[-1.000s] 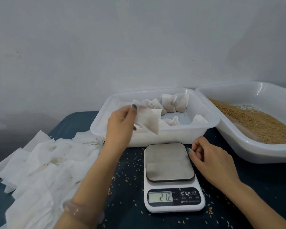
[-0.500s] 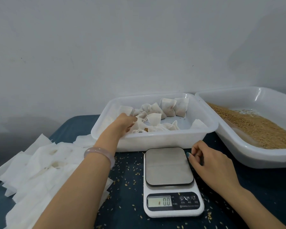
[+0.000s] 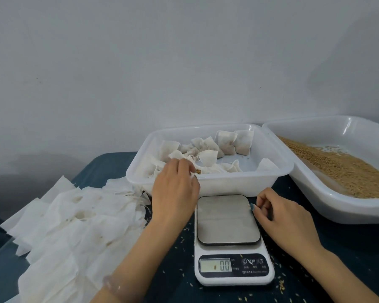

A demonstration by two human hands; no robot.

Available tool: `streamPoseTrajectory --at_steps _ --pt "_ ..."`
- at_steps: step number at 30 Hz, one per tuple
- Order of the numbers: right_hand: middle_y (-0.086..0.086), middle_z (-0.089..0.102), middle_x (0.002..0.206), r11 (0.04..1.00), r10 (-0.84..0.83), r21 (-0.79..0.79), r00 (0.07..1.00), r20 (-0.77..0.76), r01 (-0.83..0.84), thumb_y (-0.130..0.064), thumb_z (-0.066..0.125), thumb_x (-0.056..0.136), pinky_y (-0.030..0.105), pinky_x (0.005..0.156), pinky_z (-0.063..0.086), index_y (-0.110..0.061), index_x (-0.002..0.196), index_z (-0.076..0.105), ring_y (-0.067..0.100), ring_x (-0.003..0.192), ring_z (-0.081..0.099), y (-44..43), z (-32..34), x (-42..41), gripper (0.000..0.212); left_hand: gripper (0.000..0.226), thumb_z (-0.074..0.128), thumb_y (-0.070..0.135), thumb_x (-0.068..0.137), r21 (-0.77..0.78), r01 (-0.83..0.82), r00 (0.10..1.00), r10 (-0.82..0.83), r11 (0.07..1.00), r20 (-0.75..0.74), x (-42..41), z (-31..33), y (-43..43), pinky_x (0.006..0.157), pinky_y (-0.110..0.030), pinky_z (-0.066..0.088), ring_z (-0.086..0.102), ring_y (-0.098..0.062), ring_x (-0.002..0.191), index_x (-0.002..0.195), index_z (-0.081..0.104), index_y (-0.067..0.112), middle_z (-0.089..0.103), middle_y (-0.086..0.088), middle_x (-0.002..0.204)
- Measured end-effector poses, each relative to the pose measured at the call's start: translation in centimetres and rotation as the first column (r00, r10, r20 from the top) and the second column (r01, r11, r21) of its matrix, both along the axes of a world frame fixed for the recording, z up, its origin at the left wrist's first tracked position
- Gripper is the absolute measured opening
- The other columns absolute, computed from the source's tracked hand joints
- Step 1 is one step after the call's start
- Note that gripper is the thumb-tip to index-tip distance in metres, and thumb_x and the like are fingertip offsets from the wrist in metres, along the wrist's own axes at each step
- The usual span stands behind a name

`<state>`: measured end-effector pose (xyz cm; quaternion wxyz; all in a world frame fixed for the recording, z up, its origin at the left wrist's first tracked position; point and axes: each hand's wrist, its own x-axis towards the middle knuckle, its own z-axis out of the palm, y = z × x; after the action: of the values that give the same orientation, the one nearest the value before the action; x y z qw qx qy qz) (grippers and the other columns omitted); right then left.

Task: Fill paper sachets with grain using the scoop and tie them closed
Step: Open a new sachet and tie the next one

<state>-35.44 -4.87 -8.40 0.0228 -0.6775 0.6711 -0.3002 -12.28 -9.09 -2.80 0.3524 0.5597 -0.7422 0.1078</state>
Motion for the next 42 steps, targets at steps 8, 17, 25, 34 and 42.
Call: streamPoseTrajectory --at_steps 8,17,25,34,42 --pt "-0.019 0.055 0.061 1.000 0.006 0.007 1.000 0.011 -0.006 -0.041 0.065 0.086 0.017 0.046 0.030 -0.043 0.077 0.041 -0.010 0.079 0.054 0.1 0.1 0.0 0.026 0.022 0.046 0.039 0.098 0.219 -0.401 0.817 0.239 0.890 0.524 5.2 -1.0 2.8 0.083 -0.032 0.042 0.054 -0.020 0.110 0.110 0.058 0.025 0.060 0.004 0.113" --pt "-0.022 0.057 0.066 1.000 -0.004 -0.001 1.000 0.021 0.004 -0.041 0.066 0.085 0.018 0.046 0.032 -0.043 0.079 0.041 -0.009 0.076 0.055 0.1 0.1 -0.1 0.026 0.018 0.041 0.020 0.102 0.408 -0.706 0.694 0.449 0.579 0.563 11.3 -1.3 0.1 0.074 -0.027 0.035 0.057 -0.020 0.111 0.115 0.052 0.015 0.057 0.000 0.113" --pt "-0.020 0.055 0.062 1.000 -0.003 0.002 1.000 0.001 0.003 -0.041 0.066 0.087 0.016 0.047 0.030 -0.043 0.079 0.041 -0.010 0.079 0.054 0.0 0.1 -0.1 0.027 0.017 0.050 0.005 0.088 0.312 -0.742 0.653 0.534 0.594 0.537 11.1 -0.1 0.4 0.054 -0.023 0.029 0.036 -0.009 0.060 0.086 0.051 0.022 0.040 0.005 0.074" --pt "-0.020 0.055 0.062 1.000 -0.009 0.010 1.000 -0.004 0.009 -0.042 0.065 0.087 0.017 0.047 0.031 -0.040 0.080 0.043 -0.006 0.067 0.055 0.1 0.1 -0.1 0.024 0.032 0.036 0.039 0.104 0.491 -0.678 0.735 0.510 0.547 0.447 12.5 -1.5 0.3 0.076 -0.030 0.038 0.054 -0.024 0.106 0.113 0.055 0.015 0.058 -0.002 0.110" --pt "-0.020 0.055 0.063 1.000 -0.007 0.013 1.000 -0.009 0.008 -0.042 0.066 0.087 0.016 0.047 0.031 -0.042 0.079 0.042 -0.007 0.068 0.055 0.0 0.1 -0.1 0.025 0.023 0.048 0.003 0.086 0.338 -0.677 0.735 0.575 0.654 0.360 11.9 -0.4 0.9 0.056 -0.025 0.028 0.039 -0.014 0.061 0.069 0.051 0.018 0.044 0.003 0.071"
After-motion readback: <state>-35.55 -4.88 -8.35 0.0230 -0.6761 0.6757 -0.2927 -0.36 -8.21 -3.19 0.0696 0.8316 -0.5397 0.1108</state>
